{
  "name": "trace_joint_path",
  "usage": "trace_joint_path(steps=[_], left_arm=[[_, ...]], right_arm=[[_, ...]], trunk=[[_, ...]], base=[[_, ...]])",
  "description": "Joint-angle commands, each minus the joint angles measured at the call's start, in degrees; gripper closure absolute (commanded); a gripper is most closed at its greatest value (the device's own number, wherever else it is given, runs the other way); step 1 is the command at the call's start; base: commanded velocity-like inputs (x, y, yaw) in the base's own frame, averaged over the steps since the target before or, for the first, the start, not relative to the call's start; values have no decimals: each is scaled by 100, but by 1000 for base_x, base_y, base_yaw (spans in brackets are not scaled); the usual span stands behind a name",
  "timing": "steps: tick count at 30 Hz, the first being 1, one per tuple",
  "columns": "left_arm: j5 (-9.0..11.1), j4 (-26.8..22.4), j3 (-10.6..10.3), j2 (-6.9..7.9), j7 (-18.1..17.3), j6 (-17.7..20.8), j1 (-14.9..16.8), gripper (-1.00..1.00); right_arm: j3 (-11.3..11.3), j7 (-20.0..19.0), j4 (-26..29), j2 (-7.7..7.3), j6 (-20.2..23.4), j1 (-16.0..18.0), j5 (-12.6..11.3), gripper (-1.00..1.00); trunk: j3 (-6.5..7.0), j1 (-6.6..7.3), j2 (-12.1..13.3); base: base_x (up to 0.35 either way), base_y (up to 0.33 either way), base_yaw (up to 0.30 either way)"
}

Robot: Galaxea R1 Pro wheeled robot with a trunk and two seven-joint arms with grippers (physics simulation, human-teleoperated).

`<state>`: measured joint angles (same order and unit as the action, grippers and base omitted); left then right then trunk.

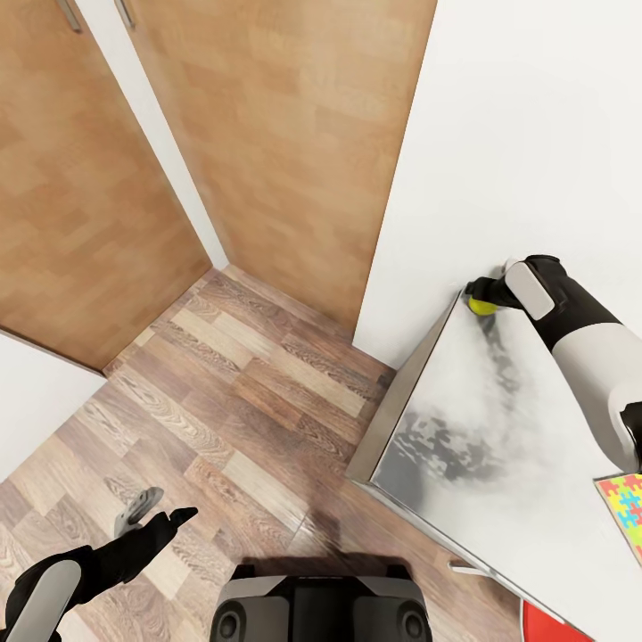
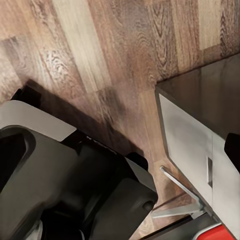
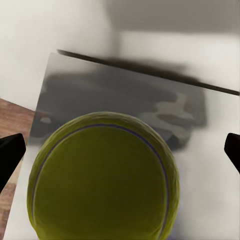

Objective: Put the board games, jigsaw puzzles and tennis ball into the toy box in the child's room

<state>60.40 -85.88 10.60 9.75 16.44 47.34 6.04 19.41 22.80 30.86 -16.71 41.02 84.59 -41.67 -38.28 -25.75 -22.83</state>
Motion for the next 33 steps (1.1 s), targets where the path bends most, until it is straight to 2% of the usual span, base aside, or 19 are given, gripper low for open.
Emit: trace_joint_path(steps=[1,33], left_arm=[[61,-7,3,0,53,21,3,-100],[60,-7,3,0,53,21,3,-100]], right_arm=[[46,49,8,-8,12,5,-60,-100],[46,49,8,-7,16,-17,-72,-100]], trunk=[[-8,-3,-9],[-9,-3,-9]], base=[[0,0,0],[0,0,0]])
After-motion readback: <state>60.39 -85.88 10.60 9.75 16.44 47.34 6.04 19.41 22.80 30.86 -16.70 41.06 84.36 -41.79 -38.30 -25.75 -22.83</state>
